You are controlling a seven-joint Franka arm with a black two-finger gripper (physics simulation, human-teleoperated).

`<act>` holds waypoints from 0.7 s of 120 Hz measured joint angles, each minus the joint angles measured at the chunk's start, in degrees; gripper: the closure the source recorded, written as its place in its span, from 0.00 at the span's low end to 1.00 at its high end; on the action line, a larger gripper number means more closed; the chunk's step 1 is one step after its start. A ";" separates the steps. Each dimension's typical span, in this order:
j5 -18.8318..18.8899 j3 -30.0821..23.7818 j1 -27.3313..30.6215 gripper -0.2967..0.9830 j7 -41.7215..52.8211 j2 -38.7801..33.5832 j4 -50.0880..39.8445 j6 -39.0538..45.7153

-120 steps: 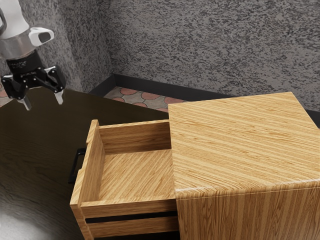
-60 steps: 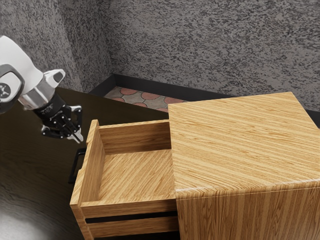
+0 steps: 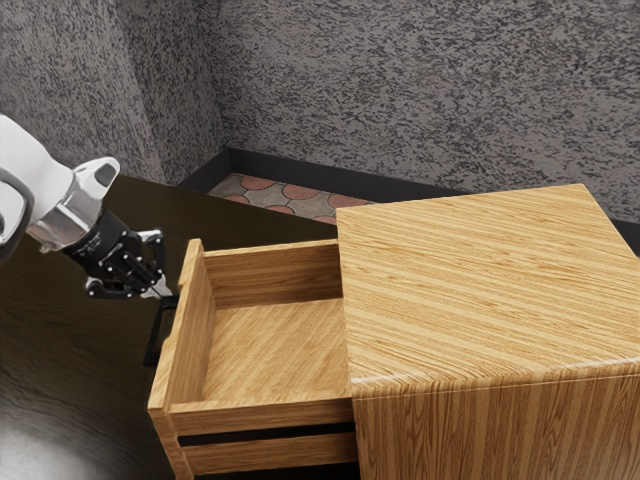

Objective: Push the drawer handle with one arm to close the drawer

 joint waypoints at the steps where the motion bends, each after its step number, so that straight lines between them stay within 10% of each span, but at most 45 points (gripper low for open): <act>1: 0.03 -0.01 -0.10 0.84 -0.03 0.19 0.05 0.02; 84: -1.04 -11.38 -0.85 0.85 -1.29 18.20 12.97 4.73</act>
